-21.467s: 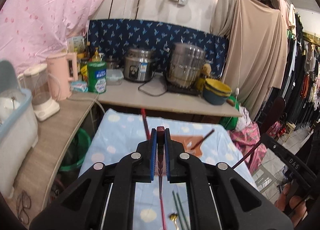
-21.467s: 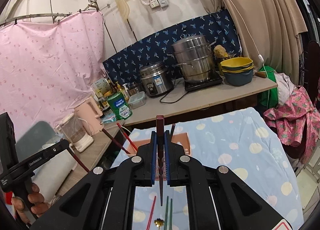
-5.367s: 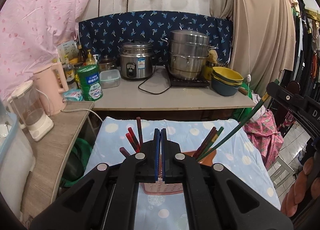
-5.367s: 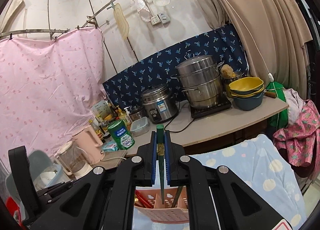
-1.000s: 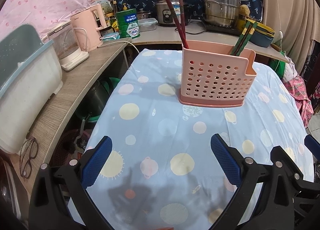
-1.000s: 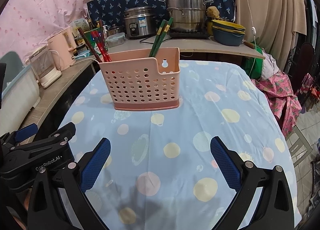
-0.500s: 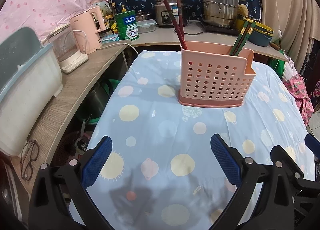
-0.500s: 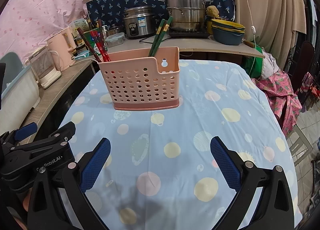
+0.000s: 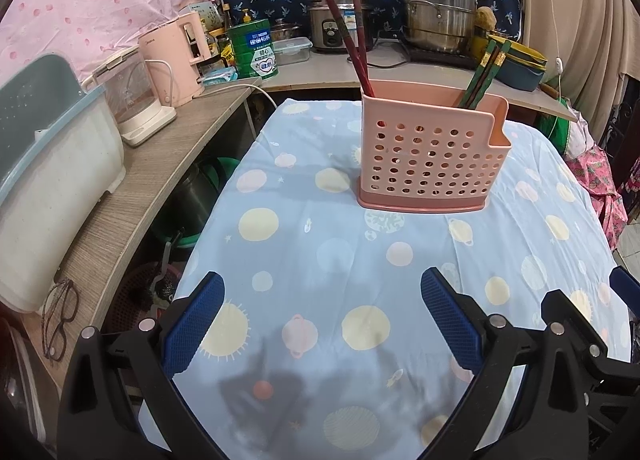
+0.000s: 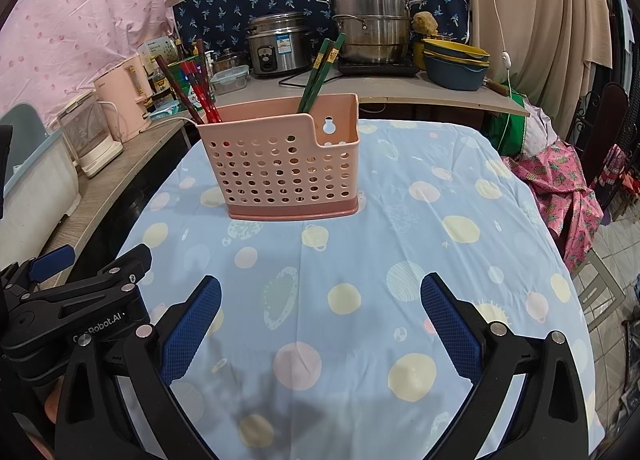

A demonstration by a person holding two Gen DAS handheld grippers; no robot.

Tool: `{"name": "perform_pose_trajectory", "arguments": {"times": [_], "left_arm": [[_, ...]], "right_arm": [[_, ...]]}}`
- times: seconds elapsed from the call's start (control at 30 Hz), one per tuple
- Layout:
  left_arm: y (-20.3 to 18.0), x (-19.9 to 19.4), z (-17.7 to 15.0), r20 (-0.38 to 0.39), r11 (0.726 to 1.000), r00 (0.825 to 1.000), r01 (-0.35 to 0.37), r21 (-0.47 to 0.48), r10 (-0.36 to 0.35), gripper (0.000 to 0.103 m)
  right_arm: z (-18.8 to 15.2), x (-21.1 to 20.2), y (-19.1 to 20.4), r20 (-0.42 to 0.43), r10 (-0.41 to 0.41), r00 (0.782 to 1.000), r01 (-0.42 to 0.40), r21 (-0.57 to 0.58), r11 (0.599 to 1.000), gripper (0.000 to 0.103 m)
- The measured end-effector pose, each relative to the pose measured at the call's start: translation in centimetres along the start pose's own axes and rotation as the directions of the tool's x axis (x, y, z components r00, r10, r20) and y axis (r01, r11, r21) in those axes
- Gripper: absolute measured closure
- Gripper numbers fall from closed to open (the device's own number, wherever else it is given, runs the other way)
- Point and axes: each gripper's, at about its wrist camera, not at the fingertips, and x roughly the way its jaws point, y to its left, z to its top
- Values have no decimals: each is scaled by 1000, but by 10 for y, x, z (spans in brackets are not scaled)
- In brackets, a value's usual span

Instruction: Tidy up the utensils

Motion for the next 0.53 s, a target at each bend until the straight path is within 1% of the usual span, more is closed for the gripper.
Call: {"name": "perform_pose_trajectory", "arguments": {"times": [0.53], "left_arm": [[1,5,1,-2,1000,1000,-11,-1,11,9]], "right_arm": [[-1,3,-1,-6,-4,1000,4,3,1000,7]]}}
